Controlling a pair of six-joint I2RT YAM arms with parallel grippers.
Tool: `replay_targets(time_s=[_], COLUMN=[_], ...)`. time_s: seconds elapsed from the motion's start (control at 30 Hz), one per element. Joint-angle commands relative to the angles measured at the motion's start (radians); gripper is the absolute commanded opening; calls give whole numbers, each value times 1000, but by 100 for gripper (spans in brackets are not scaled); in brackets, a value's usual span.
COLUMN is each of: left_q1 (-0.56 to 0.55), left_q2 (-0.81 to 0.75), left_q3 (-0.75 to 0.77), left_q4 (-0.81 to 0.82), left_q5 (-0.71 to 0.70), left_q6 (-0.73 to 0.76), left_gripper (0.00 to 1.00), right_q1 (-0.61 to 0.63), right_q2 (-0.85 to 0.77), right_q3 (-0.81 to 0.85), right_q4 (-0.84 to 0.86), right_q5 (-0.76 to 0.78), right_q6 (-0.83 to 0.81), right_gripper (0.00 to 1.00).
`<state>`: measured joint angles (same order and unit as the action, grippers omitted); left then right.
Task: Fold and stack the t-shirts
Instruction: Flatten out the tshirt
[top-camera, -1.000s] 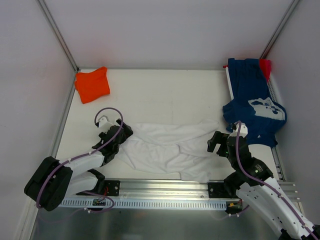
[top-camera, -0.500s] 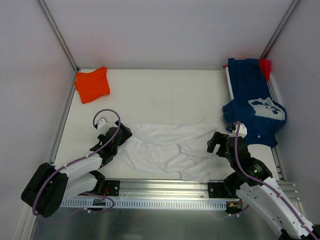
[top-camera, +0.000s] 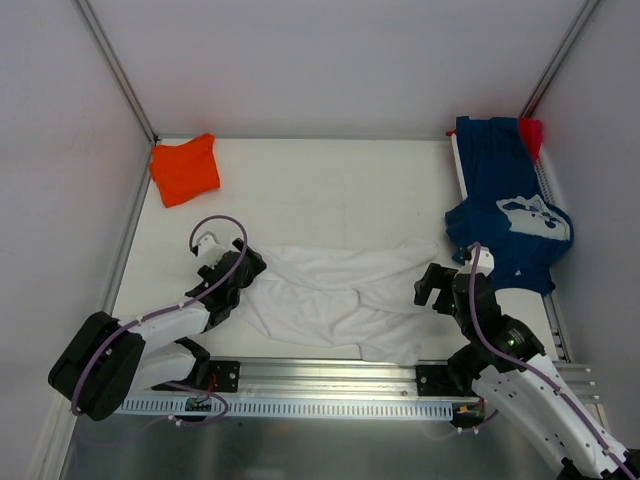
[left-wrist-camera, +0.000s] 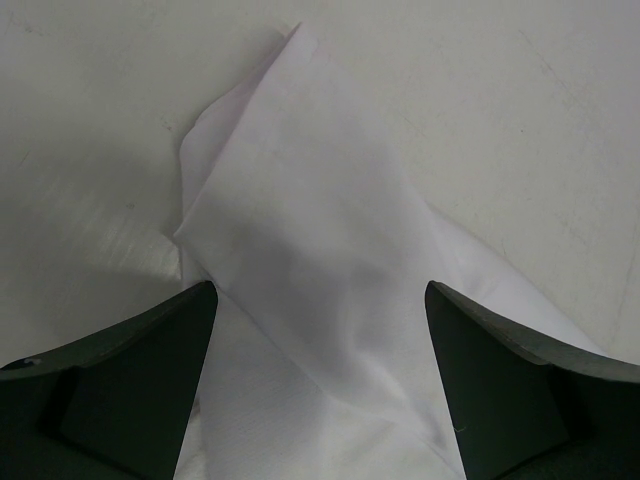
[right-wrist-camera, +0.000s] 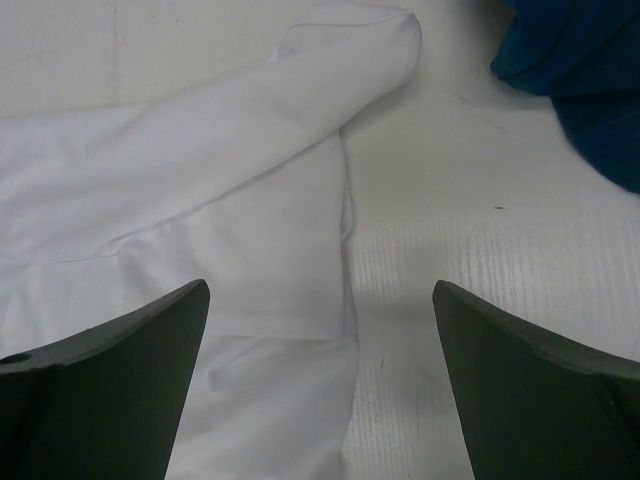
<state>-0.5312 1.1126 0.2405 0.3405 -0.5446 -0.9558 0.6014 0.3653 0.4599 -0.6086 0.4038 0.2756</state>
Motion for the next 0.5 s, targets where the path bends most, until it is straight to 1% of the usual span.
replay_targets(time_s=[0.0, 0.27, 0.47], left_q1=[-10, -10, -10], left_q2=[42, 56, 95], left_q3=[25, 68, 98], left_q4=[-31, -24, -3], left_q5=[-28, -38, -15], left_q6=[14, 34, 28], left_gripper=[87, 88, 88], right_q1=[6, 9, 6], right_q2=[-3, 1, -3], right_q3=[2, 2, 0], right_q4=[26, 29, 30], right_q5=[4, 0, 1], right_q6=[-13, -13, -13], right_gripper=[99, 99, 99])
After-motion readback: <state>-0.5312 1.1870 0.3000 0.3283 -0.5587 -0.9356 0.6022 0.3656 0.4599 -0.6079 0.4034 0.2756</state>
